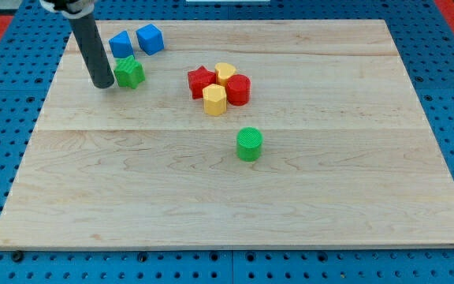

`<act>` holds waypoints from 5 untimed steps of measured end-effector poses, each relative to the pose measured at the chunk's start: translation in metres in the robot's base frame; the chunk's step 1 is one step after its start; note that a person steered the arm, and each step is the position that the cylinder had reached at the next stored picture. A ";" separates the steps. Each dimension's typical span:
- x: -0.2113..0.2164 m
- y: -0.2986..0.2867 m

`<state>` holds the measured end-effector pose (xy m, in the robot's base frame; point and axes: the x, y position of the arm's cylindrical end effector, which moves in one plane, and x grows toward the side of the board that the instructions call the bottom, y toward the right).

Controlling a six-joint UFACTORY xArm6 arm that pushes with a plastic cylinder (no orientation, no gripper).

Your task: Slide green star to blue triangle

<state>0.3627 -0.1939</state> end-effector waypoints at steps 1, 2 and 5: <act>0.010 0.046; -0.014 0.064; -0.012 0.014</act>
